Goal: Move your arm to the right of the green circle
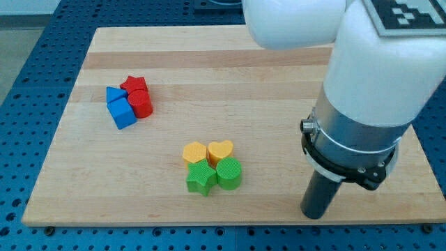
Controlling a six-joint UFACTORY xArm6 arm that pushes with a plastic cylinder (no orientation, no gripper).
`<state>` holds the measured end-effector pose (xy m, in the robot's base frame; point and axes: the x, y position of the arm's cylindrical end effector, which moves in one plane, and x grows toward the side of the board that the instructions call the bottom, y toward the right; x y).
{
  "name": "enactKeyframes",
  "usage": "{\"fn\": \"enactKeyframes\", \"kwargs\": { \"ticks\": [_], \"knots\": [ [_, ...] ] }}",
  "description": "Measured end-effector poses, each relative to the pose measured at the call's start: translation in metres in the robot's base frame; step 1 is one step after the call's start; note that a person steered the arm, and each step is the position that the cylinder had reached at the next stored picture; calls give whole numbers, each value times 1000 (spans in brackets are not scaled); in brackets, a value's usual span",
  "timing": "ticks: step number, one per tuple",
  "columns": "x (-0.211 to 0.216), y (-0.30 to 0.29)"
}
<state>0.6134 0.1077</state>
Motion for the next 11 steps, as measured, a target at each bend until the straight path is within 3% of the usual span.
{"fn": "enactKeyframes", "kwargs": {
  "ticks": [11],
  "knots": [
    [-52,-60]
  ]
}}
